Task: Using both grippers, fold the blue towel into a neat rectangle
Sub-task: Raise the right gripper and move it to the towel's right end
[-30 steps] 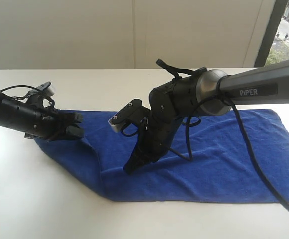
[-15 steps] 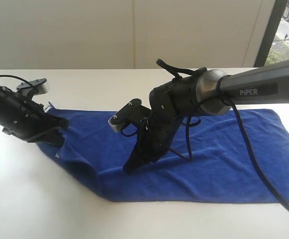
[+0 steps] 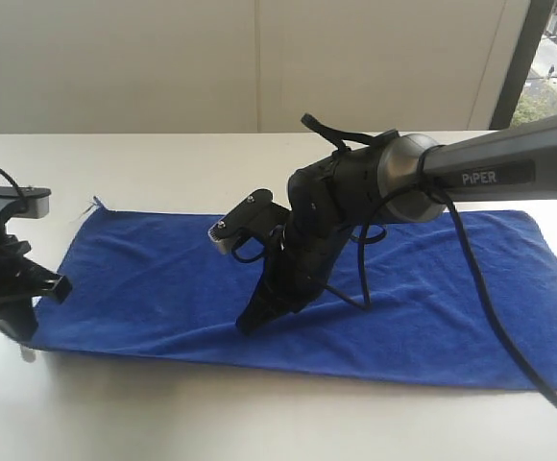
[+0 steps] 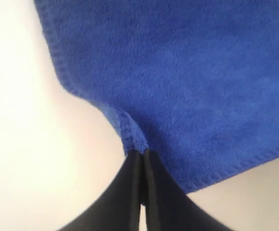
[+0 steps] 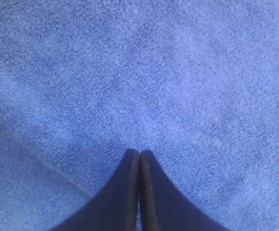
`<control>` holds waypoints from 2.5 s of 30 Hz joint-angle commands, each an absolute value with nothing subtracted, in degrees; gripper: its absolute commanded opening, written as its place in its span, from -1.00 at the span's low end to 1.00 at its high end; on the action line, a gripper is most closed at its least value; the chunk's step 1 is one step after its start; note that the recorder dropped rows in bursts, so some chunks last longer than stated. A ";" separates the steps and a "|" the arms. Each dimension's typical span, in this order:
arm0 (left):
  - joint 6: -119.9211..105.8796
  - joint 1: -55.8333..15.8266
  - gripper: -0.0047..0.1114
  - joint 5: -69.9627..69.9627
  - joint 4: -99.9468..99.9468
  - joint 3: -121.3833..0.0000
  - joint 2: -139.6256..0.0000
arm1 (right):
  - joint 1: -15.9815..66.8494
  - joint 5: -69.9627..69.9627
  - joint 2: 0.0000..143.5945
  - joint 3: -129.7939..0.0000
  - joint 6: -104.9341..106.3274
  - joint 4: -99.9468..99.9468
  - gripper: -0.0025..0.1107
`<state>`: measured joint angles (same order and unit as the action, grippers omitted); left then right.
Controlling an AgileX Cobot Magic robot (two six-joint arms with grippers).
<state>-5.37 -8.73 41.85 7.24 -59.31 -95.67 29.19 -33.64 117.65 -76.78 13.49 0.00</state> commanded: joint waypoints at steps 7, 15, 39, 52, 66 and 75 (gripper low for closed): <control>-2.26 -8.66 -0.92 44.73 3.80 -52.26 -94.85 | 28.95 -33.08 117.49 -76.57 13.33 0.00 -0.96; -3.86 -8.66 -0.75 43.57 3.71 -50.81 -94.85 | 28.95 -32.58 115.27 -76.57 13.33 0.00 -0.96; -0.79 -8.66 0.03 47.61 0.74 -56.63 -94.67 | 23.15 -49.31 101.79 -76.13 4.31 -20.09 -0.96; -1.41 -8.66 -0.92 46.09 2.23 -55.69 -96.39 | 17.62 -50.95 97.69 -62.27 4.08 -18.97 -0.96; -2.99 -8.66 -0.92 38.25 3.74 -47.76 -97.74 | 10.81 -51.83 96.71 -58.20 2.75 -19.09 -0.96; -2.75 -8.66 -0.92 37.62 2.77 -47.32 -97.32 | 6.16 -51.49 96.71 -56.64 2.37 -19.09 -0.96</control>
<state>-2.79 -8.73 37.08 3.32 -47.56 -97.50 7.81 -51.47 97.25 -57.54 2.85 -18.90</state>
